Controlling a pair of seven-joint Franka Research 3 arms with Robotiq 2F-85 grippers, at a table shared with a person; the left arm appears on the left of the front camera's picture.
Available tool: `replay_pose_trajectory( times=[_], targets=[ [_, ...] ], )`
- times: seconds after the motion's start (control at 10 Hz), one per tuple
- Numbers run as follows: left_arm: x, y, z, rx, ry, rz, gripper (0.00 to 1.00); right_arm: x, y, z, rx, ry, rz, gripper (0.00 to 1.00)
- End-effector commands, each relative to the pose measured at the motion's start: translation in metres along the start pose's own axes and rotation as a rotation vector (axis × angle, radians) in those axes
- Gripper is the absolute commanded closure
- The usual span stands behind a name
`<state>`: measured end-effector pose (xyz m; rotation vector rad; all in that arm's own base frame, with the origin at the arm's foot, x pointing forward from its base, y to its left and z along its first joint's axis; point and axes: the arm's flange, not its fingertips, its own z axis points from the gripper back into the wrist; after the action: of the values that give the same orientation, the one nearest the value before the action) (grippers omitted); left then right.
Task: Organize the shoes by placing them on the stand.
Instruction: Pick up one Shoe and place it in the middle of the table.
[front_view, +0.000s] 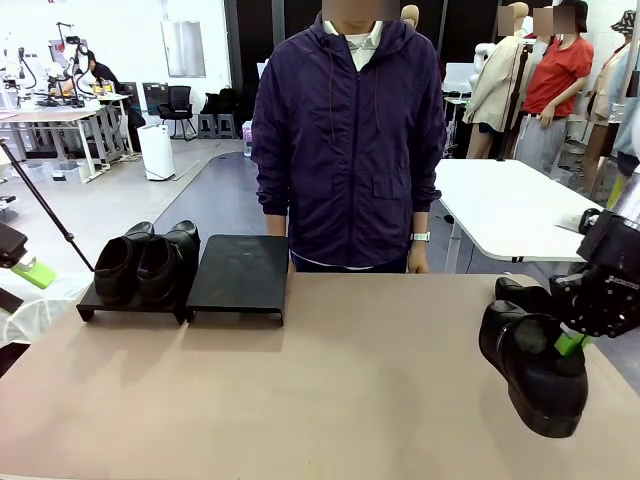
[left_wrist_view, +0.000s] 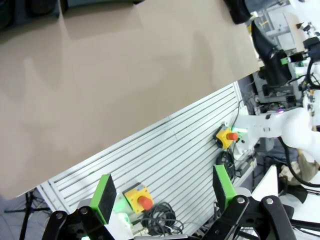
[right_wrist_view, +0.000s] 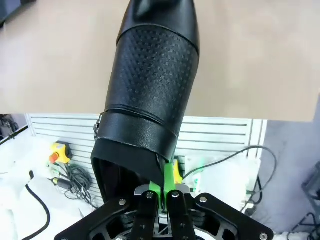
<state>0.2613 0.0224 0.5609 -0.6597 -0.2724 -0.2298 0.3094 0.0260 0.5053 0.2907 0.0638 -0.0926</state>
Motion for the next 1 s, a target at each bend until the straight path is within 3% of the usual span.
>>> replay_pose_trajectory(
  times=[0.0, 0.3, 0.6, 0.9],
  targets=[
    [-0.001, 0.001, 0.003, 0.007, 0.009, 0.0, 0.0, 0.022, 0.008, 0.0, -0.015, 0.028, 0.001, 1.0],
    [-0.001, 0.001, 0.003, 0.007, 0.009, 0.0, 0.0, 0.01, 0.003, -0.008, -0.013, 0.029, 0.0, 1.0],
    [-0.001, 0.001, 0.003, 0.007, 0.009, 0.0, 0.0, -0.026, 0.138, -0.098, -0.006, -0.115, 0.099, 1.0],
    [-0.001, 0.001, 0.003, 0.007, 0.009, 0.0, 0.0, -0.011, 0.224, -0.16, 0.049, -0.158, 0.15, 1.0]
  ],
)
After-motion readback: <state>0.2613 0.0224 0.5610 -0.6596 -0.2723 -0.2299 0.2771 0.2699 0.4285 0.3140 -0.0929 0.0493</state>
